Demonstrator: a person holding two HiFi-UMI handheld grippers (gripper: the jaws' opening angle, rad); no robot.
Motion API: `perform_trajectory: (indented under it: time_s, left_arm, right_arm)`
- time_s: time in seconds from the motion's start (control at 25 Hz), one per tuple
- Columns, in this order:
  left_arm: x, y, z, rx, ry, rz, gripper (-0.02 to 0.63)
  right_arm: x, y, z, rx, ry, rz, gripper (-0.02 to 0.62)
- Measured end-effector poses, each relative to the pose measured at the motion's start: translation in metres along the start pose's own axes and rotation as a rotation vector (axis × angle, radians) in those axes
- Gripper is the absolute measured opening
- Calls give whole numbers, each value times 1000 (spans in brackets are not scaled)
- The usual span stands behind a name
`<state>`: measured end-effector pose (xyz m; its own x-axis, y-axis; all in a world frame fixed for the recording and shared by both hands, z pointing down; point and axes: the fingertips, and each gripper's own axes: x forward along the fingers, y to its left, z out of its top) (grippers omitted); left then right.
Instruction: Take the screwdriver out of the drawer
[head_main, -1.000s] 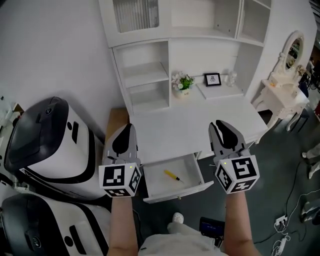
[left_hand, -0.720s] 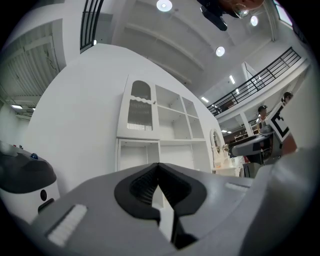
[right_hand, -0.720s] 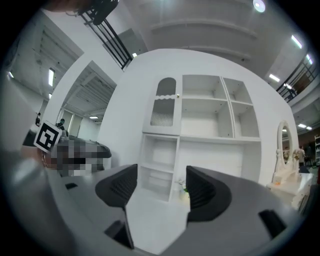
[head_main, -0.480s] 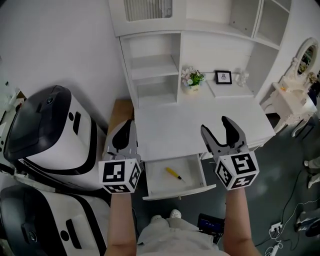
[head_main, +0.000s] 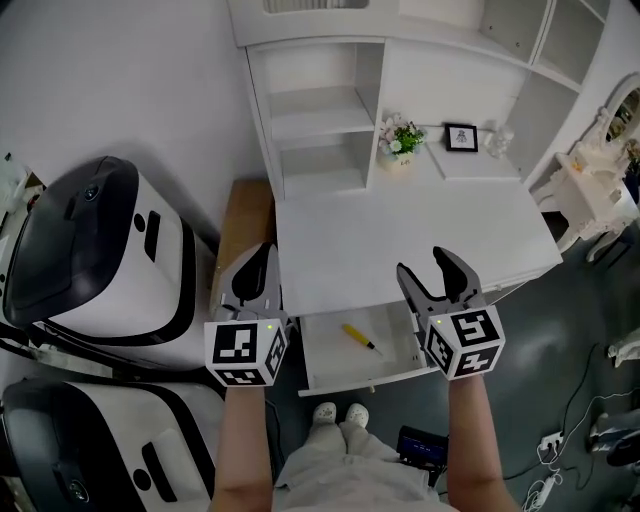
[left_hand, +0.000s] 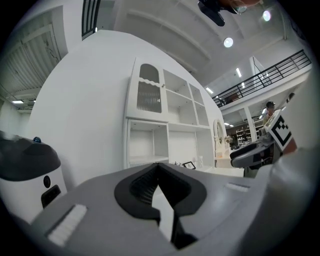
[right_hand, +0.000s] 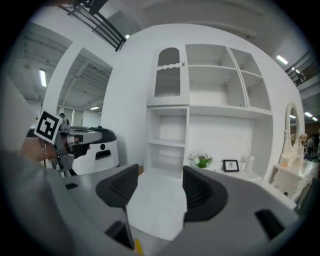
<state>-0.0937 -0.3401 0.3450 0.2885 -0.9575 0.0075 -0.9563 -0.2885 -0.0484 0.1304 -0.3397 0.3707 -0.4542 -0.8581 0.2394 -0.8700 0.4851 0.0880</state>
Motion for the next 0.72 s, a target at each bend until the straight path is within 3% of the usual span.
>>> perform_trajectory:
  time_s: [0.72]
  left_arm:
    - [-3, 17, -125, -91, 229, -27, 6]
  right_arm:
    - [39, 51, -160, 111, 349, 89, 276]
